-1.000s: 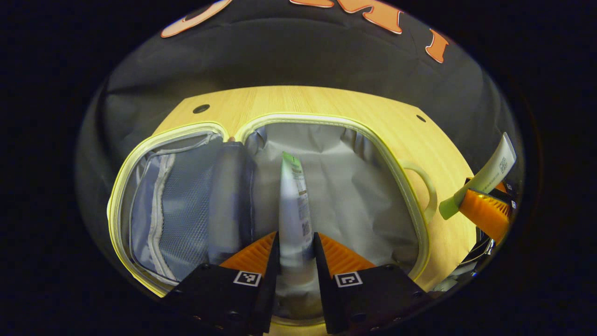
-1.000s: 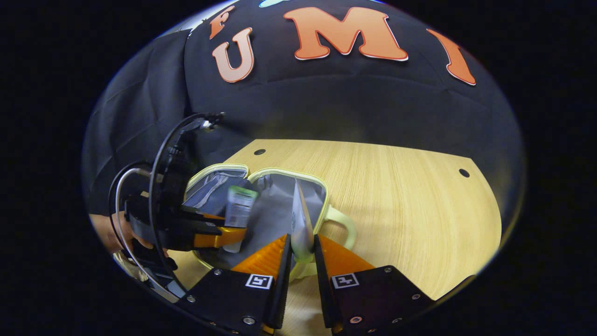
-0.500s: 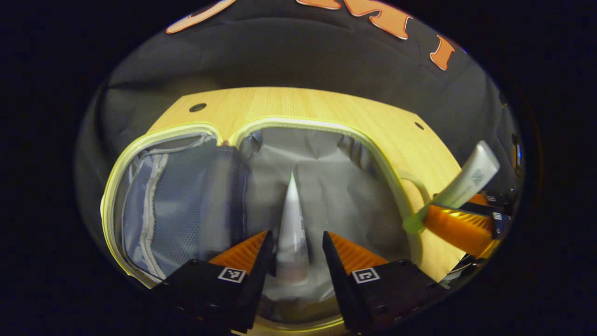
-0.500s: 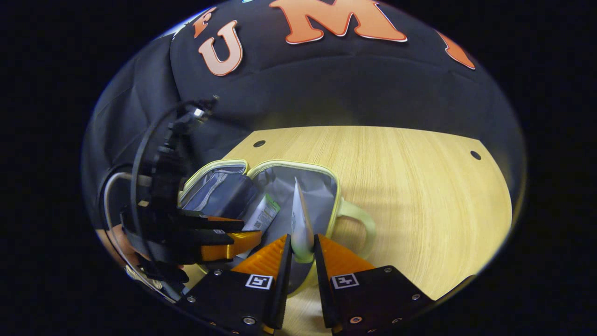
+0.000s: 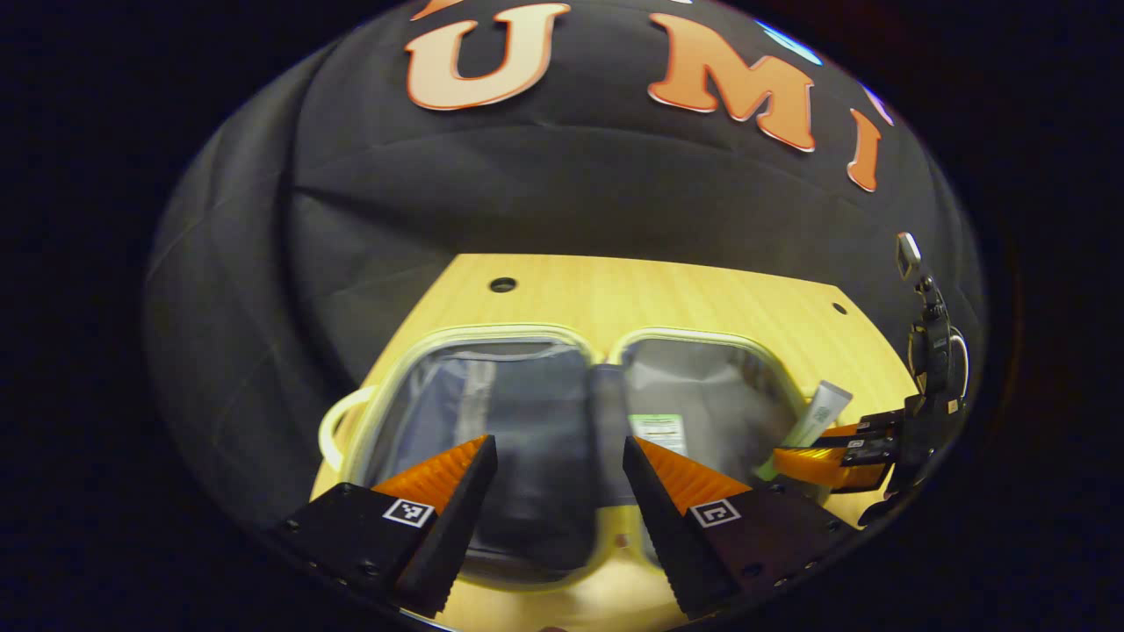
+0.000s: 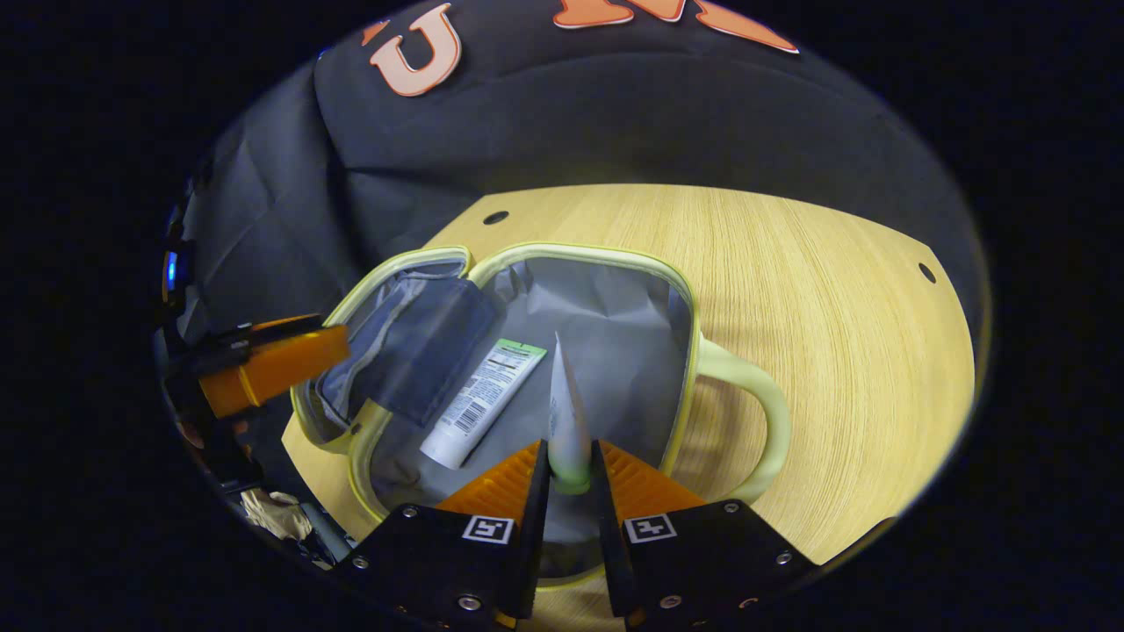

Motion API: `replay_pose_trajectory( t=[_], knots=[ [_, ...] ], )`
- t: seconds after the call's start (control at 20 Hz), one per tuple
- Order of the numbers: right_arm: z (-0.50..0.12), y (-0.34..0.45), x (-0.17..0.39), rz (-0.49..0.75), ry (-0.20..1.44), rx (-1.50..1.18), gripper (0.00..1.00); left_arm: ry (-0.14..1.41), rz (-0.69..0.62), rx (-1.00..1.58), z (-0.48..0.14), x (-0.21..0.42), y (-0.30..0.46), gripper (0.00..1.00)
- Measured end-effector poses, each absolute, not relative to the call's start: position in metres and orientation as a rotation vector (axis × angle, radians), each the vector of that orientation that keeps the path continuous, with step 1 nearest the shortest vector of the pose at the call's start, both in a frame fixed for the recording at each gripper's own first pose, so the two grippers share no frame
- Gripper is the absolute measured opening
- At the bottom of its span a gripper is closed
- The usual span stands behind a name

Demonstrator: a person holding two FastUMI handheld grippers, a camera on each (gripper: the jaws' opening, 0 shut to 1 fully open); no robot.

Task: First open the suitcase, pack the skin care products into it, and then close the suitcase.

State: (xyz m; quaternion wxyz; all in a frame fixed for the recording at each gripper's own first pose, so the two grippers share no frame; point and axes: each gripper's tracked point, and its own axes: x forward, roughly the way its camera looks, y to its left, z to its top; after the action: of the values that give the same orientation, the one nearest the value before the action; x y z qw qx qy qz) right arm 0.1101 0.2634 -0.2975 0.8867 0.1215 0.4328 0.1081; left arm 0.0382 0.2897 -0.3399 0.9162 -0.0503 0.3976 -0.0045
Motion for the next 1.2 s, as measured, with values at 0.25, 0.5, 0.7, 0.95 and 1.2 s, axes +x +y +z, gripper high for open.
replay_pose_trajectory(
  t=[0.25,0.5,0.7,0.95,1.2],
  knots=[
    [-0.299,0.263,0.116,0.19,0.914,0.288,0.27,0.821,0.173,-0.179,-0.361,0.016,0.375,0.93],
    [-0.279,0.241,0.12,0.141,0.864,0.29,0.37,0.789,0.285,-0.261,-0.368,0.012,0.446,0.93],
    [-0.252,0.212,0.12,0.08,0.804,0.298,0.57,0.762,0.336,-0.299,-0.379,0.016,0.476,0.96],
    [-0.211,0.174,0.113,0.023,0.733,0.26,0.76,0.732,0.382,-0.463,-0.393,0.016,0.5,0.96],
    [-0.168,0.153,0.104,-0.008,0.661,0.226,0.81,0.764,0.376,-0.764,-0.427,0.013,0.511,0.96]
  ],
)
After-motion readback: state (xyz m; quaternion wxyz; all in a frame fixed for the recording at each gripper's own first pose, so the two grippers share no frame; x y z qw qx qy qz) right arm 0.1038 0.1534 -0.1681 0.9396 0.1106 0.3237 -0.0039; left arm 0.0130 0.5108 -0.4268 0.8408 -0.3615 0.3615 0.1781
